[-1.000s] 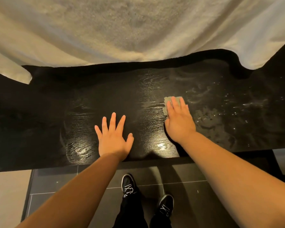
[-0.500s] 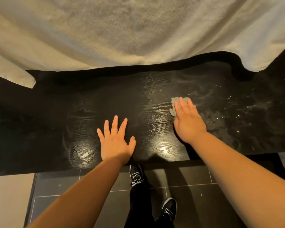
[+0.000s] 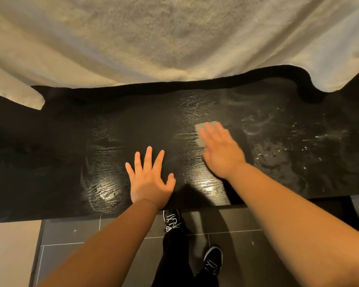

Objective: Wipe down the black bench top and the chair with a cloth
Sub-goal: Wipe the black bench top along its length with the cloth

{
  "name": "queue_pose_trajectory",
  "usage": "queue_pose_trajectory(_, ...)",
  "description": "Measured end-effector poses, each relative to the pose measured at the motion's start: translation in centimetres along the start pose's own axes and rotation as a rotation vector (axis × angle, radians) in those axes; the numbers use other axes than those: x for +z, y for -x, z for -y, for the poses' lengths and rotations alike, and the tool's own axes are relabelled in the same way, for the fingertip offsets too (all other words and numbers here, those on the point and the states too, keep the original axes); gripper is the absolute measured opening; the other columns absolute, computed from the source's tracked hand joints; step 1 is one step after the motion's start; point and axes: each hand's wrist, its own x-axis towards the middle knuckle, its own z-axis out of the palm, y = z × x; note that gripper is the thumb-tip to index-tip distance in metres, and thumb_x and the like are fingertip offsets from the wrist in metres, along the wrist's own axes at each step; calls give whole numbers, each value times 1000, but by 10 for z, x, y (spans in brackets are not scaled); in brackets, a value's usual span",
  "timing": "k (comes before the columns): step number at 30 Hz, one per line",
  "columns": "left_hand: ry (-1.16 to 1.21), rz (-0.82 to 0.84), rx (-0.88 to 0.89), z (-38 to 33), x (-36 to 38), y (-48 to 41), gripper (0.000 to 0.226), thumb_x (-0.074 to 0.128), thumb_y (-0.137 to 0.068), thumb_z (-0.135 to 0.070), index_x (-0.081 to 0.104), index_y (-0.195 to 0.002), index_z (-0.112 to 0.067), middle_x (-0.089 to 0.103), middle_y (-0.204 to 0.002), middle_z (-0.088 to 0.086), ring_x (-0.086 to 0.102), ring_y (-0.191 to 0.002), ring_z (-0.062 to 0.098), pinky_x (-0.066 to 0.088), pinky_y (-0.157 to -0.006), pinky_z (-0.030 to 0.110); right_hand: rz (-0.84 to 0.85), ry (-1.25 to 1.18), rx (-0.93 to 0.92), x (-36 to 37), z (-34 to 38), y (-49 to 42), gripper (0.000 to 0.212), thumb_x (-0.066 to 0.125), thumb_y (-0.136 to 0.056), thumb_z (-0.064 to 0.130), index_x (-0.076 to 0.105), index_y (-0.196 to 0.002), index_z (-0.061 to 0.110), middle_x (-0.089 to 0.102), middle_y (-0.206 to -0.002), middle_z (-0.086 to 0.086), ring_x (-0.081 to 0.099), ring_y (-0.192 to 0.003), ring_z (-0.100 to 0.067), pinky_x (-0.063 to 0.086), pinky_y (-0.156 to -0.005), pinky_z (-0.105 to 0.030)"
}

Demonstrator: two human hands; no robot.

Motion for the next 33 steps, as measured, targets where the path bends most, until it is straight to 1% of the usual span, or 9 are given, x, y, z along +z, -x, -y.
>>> queue_pose_trajectory(3,19,-10,7,0,-1,0,79,38,-92,-63,24,-166,-39,8,-178,-1,-2,-163,36,-2,-128,65,3,47,209,-8,-37,12,67,41,-101,28,21,-163,13,15,-171,-10,8,-157,-37,16,-127,-54)
queue_pose_trajectory(6,22,-1,15,1,-2,1,79,39,-93,-63,25,-166,-39,9,-178,0,-2,-163,37,-3,-128,65,27,33,304,-1,-17,6,72,37,-102,32,7,-166,16,3,-173,-9,-3,-158,-39,7,-129,-53)
queue_pose_trajectory(11,-49,41,8,-4,-7,-2,82,34,-90,-64,28,-166,-34,23,-173,10,13,-160,41,0,-126,68,227,108,-69,22,53,-3,78,23,-94,43,10,-167,17,1,-174,-7,-8,-159,-38,10,-128,-53)
queue_pose_trajectory(15,-55,-59,55,-4,-17,-27,68,48,-91,-57,55,-149,-23,52,-141,15,44,-135,35,19,-122,71,232,73,-159,13,37,-10,73,42,-102,32,11,-167,20,-1,-175,-1,-8,-160,-30,5,-130,-49)
queue_pose_trajectory(18,35,-98,48,1,-26,-61,62,61,-93,-48,54,-149,-22,46,-148,14,41,-141,33,18,-125,68,143,42,26,-5,-6,-12,73,41,-104,29,5,-167,22,0,-174,-2,-8,-160,-31,7,-129,-51)
queue_pose_trajectory(23,15,-84,132,7,-37,-108,68,58,-96,-49,42,-158,-25,32,-166,14,31,-152,32,16,-127,65,105,66,314,-12,-23,-18,71,34,-105,33,3,-166,14,-3,-174,-8,-7,-159,-39,7,-129,-55)
queue_pose_trajectory(25,13,-57,166,6,-39,-122,70,54,-97,-50,38,-161,-26,28,-170,10,27,-156,32,14,-128,63,130,59,286,-8,1,-24,74,34,-104,34,-2,-166,16,-6,-174,-8,-12,-158,-40,3,-129,-54)
queue_pose_trajectory(29,-3,31,177,-1,-37,-134,71,45,-100,-47,23,-167,-33,10,-177,-1,8,-163,29,5,-131,56,223,85,5,4,46,-42,74,38,-104,35,3,-167,18,-7,-174,-6,-14,-158,-37,-3,-129,-49)
queue_pose_trajectory(33,-44,31,175,1,-35,-135,71,42,-102,-49,17,-167,-35,5,-178,-2,2,-164,28,1,-132,54,227,52,-84,4,20,-49,71,28,-99,35,14,-167,19,4,-175,-2,-5,-160,-31,3,-130,-48)
